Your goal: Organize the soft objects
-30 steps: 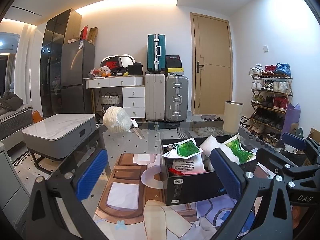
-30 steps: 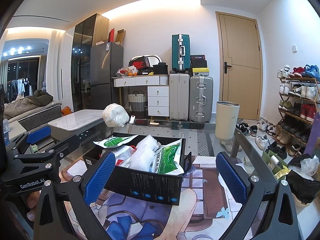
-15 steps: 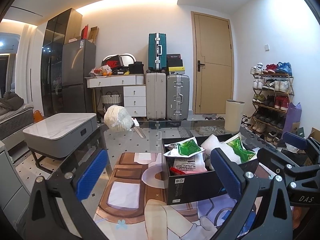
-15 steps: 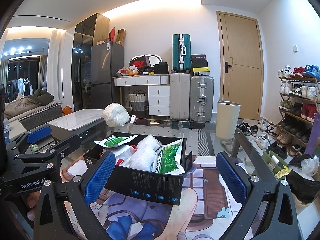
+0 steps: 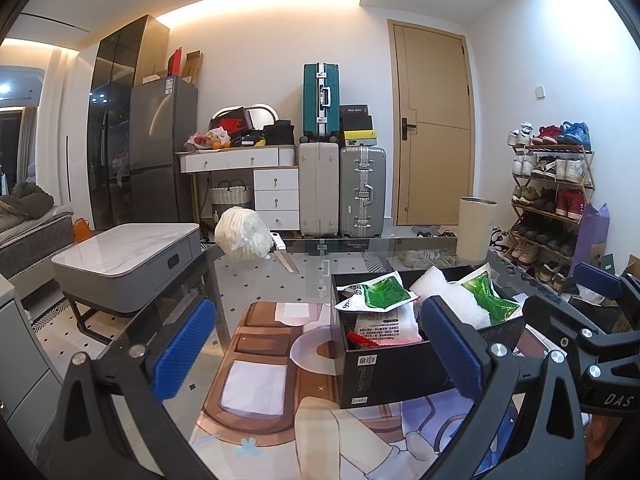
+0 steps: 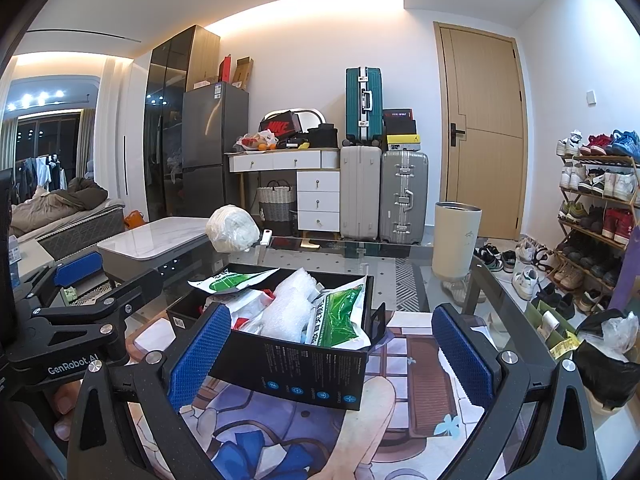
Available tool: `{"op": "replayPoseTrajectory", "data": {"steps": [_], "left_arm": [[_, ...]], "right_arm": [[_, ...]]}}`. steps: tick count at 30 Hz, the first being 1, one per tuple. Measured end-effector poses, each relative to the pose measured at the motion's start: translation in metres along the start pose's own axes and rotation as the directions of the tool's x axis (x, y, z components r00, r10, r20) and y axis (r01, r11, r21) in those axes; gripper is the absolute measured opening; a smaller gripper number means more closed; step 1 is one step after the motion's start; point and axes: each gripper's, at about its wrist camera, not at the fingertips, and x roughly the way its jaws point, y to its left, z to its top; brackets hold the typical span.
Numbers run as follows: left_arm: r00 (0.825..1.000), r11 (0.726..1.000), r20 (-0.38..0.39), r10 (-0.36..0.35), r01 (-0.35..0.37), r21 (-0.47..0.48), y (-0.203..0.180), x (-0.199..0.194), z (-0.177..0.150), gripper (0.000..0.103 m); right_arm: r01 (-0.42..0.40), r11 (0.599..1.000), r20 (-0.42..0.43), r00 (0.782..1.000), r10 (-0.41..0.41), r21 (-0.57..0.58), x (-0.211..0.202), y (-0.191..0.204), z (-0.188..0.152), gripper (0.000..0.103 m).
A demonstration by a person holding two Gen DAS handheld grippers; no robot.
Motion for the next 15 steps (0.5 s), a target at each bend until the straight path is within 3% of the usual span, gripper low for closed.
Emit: {"op": "replayPoseTrajectory", "data": {"steps": [15], "left_arm": [[1.000,1.000,-0.012,0.008,-0.008,0.007,-0.0024,0.0014,-0.0009,0.103]], "right_arm": [[0.000,1.000,0.000,1.000,0.000,0.000,0.0000,-0.0002,0.0003,0.102]]}}
